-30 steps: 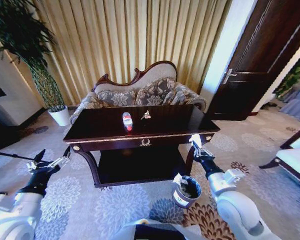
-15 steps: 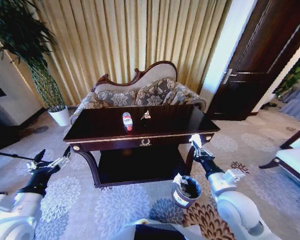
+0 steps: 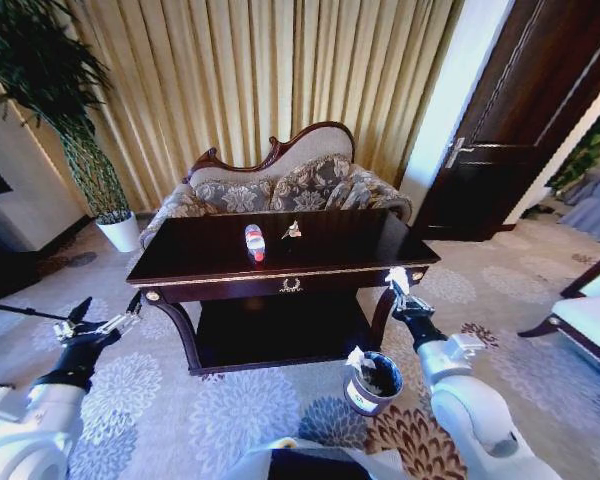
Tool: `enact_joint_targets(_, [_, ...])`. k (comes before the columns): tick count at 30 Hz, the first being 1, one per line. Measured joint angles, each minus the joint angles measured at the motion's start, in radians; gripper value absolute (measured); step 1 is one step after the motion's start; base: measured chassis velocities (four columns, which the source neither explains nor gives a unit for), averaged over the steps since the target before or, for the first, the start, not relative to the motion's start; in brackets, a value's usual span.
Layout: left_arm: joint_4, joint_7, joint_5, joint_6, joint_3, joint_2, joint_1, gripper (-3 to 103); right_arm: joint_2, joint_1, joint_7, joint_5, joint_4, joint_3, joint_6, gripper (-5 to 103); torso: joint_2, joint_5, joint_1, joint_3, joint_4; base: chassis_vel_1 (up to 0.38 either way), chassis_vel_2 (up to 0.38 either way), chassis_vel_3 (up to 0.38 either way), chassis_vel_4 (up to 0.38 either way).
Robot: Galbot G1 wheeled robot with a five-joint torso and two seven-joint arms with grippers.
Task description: Move to the front of the table and place the trash on the table into the trash bin.
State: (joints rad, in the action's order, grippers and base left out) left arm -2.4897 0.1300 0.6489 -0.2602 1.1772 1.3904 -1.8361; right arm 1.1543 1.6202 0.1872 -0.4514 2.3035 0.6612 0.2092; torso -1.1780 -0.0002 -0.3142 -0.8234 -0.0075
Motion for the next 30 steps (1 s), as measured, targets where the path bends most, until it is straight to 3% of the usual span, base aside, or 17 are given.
enact_joint_targets(12, [-0.003,0.007,-0.002,0.0,-0.007,0.003,0.0,100,-0.003,-0.076,-0.004,-0.053,-0.284,-0.027,0.028,0,0.0,0.0002,0.0,0.0,-0.0001,0.0,0.0,0.0,0.0])
enact_joint_targets(22, [-0.01,0.009,-0.002,0.002,-0.003,0.003,-0.006,100,0.002,-0.319,-0.006,0.005,-0.847,-0.096,0.026,0,0.0,0.0004,0.0,0.0,0.0002,0.0,0.0,0.0,0.0])
enact_joint_targets(30, [-0.01,0.009,-0.002,0.002,-0.005,0.007,-0.007,100,0.039,-0.41,-0.028,0.089,-1.141,-0.102,0.005,0,0.0,0.0002,0.0,0.0,-0.0001,0.0,0.0,0.0,0.0])
